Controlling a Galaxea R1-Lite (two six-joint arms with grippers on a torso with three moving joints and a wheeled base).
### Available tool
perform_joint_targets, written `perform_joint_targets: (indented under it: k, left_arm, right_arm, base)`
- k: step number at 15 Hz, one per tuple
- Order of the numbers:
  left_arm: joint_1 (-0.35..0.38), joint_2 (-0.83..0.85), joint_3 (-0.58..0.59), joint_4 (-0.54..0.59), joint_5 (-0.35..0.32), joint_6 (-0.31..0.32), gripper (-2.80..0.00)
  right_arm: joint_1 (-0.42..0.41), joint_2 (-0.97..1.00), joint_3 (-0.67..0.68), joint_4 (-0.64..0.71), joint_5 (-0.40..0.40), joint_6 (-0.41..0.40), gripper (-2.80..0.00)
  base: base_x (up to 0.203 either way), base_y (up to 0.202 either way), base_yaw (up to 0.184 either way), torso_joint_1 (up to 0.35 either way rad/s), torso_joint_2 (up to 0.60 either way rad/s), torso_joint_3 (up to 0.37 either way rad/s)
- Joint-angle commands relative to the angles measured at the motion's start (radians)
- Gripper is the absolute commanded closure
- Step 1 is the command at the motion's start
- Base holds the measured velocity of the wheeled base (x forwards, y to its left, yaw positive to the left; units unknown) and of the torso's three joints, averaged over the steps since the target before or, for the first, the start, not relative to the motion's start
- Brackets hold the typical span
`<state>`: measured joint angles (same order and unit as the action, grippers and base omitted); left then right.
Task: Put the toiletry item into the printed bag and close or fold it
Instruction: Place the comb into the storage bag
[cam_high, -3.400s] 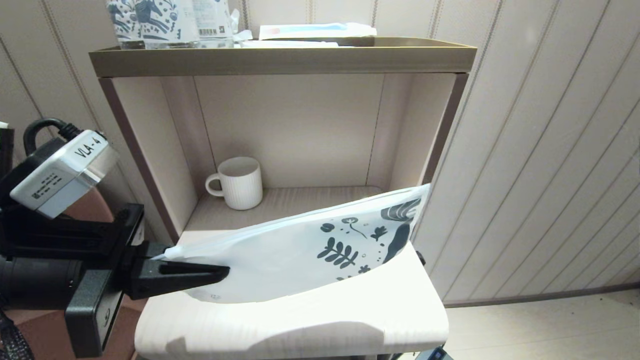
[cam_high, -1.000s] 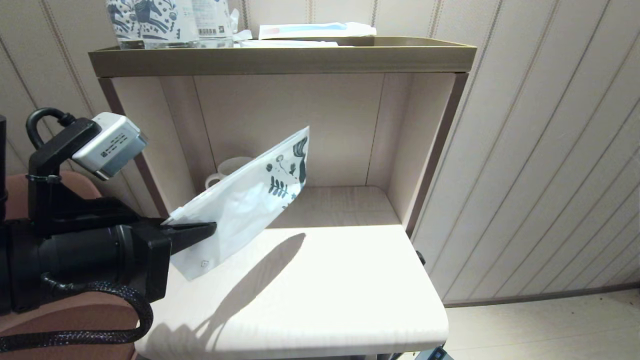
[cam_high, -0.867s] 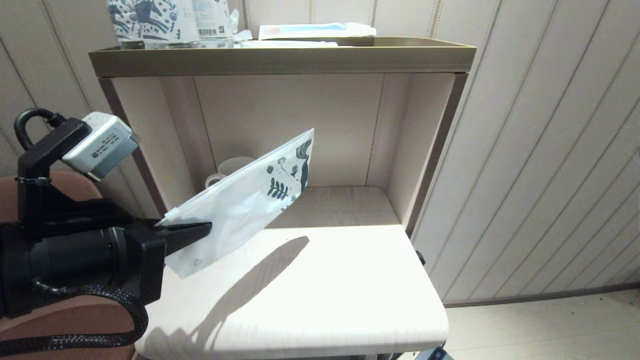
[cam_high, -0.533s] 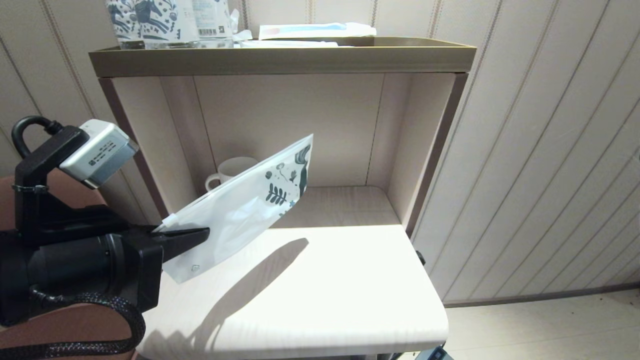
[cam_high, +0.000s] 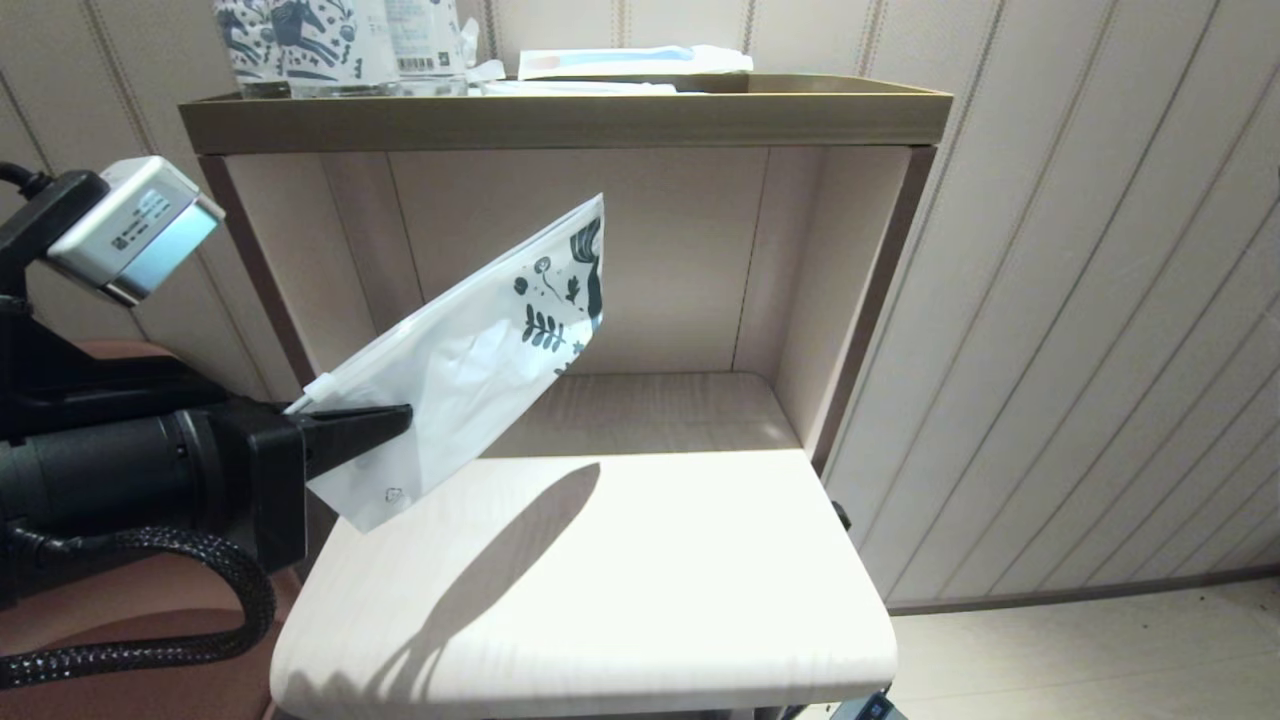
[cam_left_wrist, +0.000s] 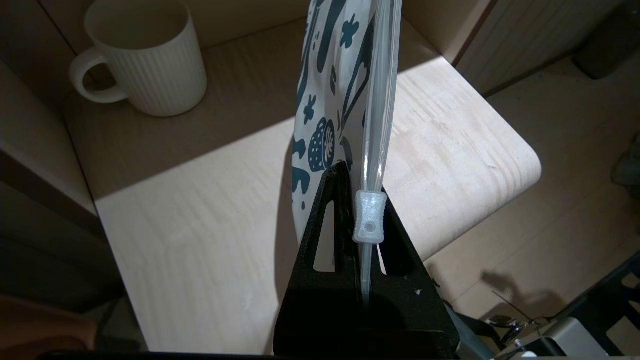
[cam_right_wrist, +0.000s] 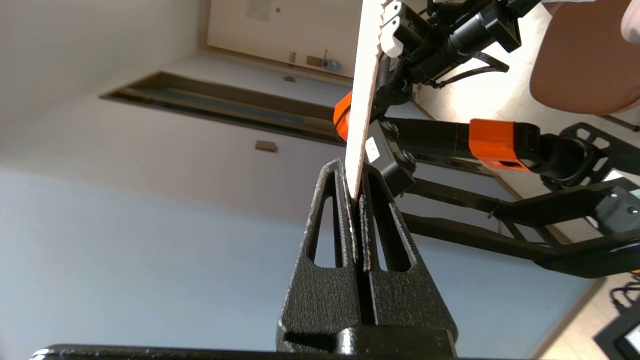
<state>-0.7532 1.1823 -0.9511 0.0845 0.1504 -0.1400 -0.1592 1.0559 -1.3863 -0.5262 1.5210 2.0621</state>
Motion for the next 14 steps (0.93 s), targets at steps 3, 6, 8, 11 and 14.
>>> perform_joint_targets:
  k: [3, 6, 8, 11, 14]
  left_arm:
    - [-0.02, 0.031, -0.008, -0.009, 0.0, -0.006, 0.0]
    - [-0.051, 0.032, -0.02, -0.009, 0.002, -0.007, 0.0]
    - [-0.051, 0.05, -0.027, -0.011, 0.003, -0.007, 0.0]
    - [-0.051, 0.072, -0.029, -0.011, 0.001, -0.023, 0.0]
    - [-0.051, 0.107, -0.036, -0.028, 0.0, -0.031, 0.0]
  right_arm:
    - [-0.008, -0.011, -0.035, -0.248, -0.043, 0.329, 0.0]
    - [-0.093, 0.036, -0.049, -0.36, 0.033, 0.358, 0.0]
    - [-0.112, 0.062, -0.048, -0.53, 0.047, 0.384, 0.0]
    - [-0.115, 0.065, -0.063, -0.626, 0.049, 0.574, 0.0]
    - [-0.2, 0.094, -0.093, -0.638, 0.049, 0.735, 0.0]
  base:
    - [0.0, 0.0, 0.0, 0.0, 0.0, 0.0]
    - [0.0, 0.0, 0.0, 0.0, 0.0, 0.0]
    - [0.0, 0.0, 0.0, 0.0, 0.0, 0.0]
    - [0.0, 0.0, 0.0, 0.0, 0.0, 0.0]
    - [0.0, 0.0, 0.0, 0.0, 0.0, 0.0]
